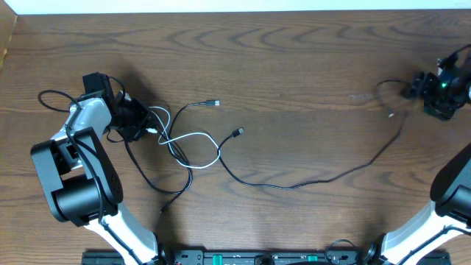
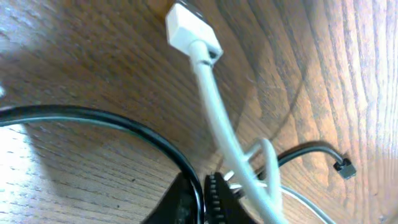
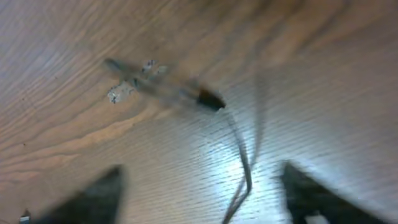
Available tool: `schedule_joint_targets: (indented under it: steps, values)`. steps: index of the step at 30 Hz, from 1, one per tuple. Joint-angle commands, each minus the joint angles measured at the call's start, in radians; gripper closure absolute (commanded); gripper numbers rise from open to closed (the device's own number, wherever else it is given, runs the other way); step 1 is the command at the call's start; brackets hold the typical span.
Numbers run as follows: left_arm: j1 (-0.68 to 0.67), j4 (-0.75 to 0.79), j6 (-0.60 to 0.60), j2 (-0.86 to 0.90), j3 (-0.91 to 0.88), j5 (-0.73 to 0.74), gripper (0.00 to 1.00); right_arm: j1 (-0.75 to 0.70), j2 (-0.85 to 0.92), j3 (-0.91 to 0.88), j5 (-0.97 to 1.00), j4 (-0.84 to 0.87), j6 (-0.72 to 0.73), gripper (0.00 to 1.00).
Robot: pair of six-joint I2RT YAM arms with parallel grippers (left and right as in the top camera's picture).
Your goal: Untangle cables
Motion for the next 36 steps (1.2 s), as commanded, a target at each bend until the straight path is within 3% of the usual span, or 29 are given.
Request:
schedule_joint_targets:
  steps: [1, 6, 12, 13, 14, 16, 20, 23, 24, 36]
  values:
    - [0.001, -0.002, 0.040, -0.020, -0.011, -0.027, 0.83, 0.023, 0.019, 0.005, 0.001, 0.019, -0.040, 0.01]
    - [0.001, -0.026, 0.071, -0.031, 0.005, -0.023, 0.49, 0.051, 0.019, 0.005, 0.015, 0.019, -0.045, 0.01]
    - [-0.002, -0.096, 0.103, -0.197, 0.031, -0.024, 0.42, 0.109, 0.019, 0.005, -0.060, -0.016, -0.058, 0.01]
    - [-0.004, -0.098, 0.102, -0.228, 0.031, -0.023, 0.36, 0.121, 0.019, 0.005, -0.097, -0.023, -0.058, 0.01]
    - [-0.010, -0.099, 0.097, -0.264, 0.031, -0.024, 0.23, 0.139, 0.019, 0.005, -0.140, -0.032, -0.058, 0.01]
    - [-0.025, -0.101, 0.084, -0.323, 0.031, -0.024, 0.12, 0.167, 0.019, 0.005, -0.174, -0.043, -0.058, 0.01]
    - [-0.084, -0.141, 0.056, -0.407, 0.030, -0.025, 0.12, 0.237, 0.020, 0.003, -0.175, -0.058, -0.058, 0.01]
    - [-0.147, -0.219, -0.006, -0.413, 0.028, -0.086, 0.37, 0.301, 0.020, -0.009, -0.175, -0.062, -0.057, 0.01]
    - [-0.174, -0.249, -0.042, -0.409, 0.023, -0.127, 0.40, 0.319, 0.020, -0.015, -0.175, -0.061, -0.052, 0.01]
    - [-0.427, -0.328, -0.325, -0.399, -0.135, -0.251, 0.40, 0.546, 0.020, -0.155, -0.176, 0.058, 0.010, 0.01]
